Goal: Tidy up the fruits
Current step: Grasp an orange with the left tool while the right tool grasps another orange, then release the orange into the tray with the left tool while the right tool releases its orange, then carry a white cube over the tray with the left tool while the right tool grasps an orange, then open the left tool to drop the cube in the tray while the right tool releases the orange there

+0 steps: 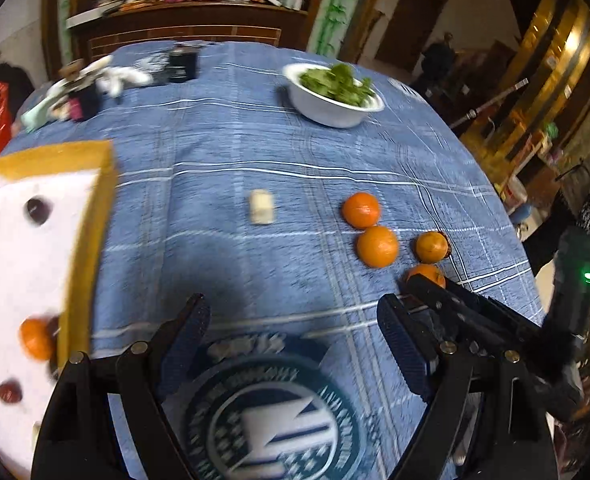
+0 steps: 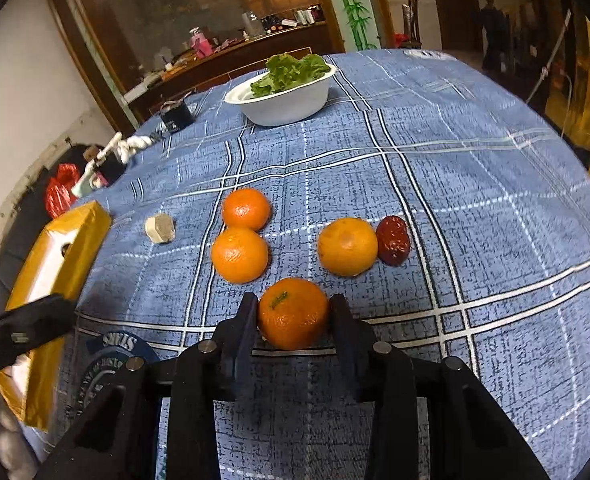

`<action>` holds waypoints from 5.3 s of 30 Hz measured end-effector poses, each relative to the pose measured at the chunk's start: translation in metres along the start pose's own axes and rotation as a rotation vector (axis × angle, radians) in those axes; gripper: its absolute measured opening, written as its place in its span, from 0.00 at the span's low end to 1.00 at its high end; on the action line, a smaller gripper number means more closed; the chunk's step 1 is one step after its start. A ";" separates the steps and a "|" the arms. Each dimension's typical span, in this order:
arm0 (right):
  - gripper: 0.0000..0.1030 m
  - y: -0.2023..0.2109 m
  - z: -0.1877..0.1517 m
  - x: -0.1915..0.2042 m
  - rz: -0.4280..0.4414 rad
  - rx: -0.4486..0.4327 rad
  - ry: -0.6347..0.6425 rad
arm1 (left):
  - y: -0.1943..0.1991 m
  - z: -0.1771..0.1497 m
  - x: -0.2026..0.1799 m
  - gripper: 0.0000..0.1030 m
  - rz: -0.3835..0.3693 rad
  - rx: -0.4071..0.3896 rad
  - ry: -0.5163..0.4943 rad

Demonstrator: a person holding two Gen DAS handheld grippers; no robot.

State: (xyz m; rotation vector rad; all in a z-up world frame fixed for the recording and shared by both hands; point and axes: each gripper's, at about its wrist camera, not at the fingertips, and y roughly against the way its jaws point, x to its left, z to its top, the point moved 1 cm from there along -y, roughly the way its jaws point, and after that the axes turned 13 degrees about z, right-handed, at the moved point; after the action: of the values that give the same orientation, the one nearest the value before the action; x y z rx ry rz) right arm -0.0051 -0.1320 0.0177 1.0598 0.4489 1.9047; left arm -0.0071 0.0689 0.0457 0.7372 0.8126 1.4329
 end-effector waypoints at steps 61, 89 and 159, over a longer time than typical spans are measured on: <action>0.40 -0.105 -0.072 0.297 0.333 0.305 0.423 | 0.078 -0.086 0.290 0.63 0.095 -0.181 0.585; 0.52 0.026 -0.011 0.058 0.103 0.001 0.044 | 0.083 -0.048 0.136 0.83 -0.021 -0.153 0.279; 0.37 -0.049 0.039 0.099 0.203 0.038 0.172 | 0.045 -0.034 0.229 0.15 0.214 -0.132 0.470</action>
State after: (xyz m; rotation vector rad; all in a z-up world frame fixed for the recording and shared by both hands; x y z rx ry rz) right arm 0.0278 -0.0269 0.0567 1.0011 0.4914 2.1857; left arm -0.0659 0.2970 0.0559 0.3954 1.0052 1.8715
